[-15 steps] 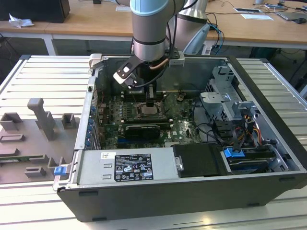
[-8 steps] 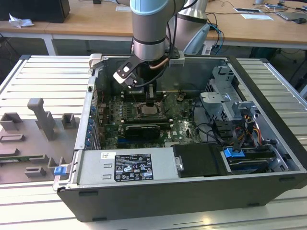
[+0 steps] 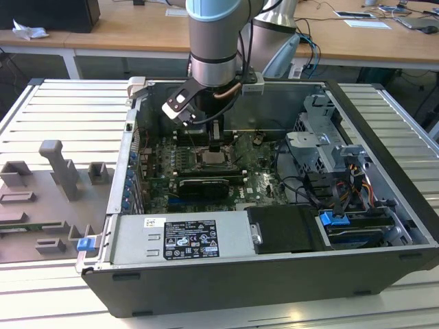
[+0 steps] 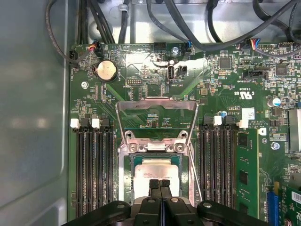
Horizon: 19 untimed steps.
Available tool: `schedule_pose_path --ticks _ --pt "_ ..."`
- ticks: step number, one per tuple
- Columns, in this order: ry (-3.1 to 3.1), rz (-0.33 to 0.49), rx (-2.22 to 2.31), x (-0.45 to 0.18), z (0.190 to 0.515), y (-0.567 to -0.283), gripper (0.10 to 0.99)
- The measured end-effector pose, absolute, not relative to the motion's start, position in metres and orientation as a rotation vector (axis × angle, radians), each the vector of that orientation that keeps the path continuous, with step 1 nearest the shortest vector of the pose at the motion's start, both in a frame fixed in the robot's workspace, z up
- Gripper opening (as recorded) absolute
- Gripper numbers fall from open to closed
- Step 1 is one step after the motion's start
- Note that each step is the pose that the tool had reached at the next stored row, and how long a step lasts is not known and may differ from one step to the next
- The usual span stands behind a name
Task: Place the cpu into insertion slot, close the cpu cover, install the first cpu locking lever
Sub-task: 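Place the cpu into insertion slot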
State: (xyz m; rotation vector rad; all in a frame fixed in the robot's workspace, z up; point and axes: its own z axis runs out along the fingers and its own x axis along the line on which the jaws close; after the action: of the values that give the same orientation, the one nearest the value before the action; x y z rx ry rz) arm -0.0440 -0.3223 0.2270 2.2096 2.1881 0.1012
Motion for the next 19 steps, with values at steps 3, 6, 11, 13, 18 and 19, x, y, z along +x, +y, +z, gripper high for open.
schedule_pose_path --ticks 3,6,11,13,18,19 --pt "2.188 0.101 2.210 -0.044 0.228 -0.322 0.106" --pt "2.188 0.101 2.210 -0.044 0.232 -0.322 0.106" --pt "2.187 0.101 2.210 -0.044 0.239 -0.322 0.106" --pt "2.187 0.101 2.210 -0.044 0.241 -0.322 0.106" --pt "2.187 0.101 2.210 -0.044 0.247 -0.322 0.106" --pt "2.187 0.101 2.210 -0.044 0.249 -0.322 0.106"
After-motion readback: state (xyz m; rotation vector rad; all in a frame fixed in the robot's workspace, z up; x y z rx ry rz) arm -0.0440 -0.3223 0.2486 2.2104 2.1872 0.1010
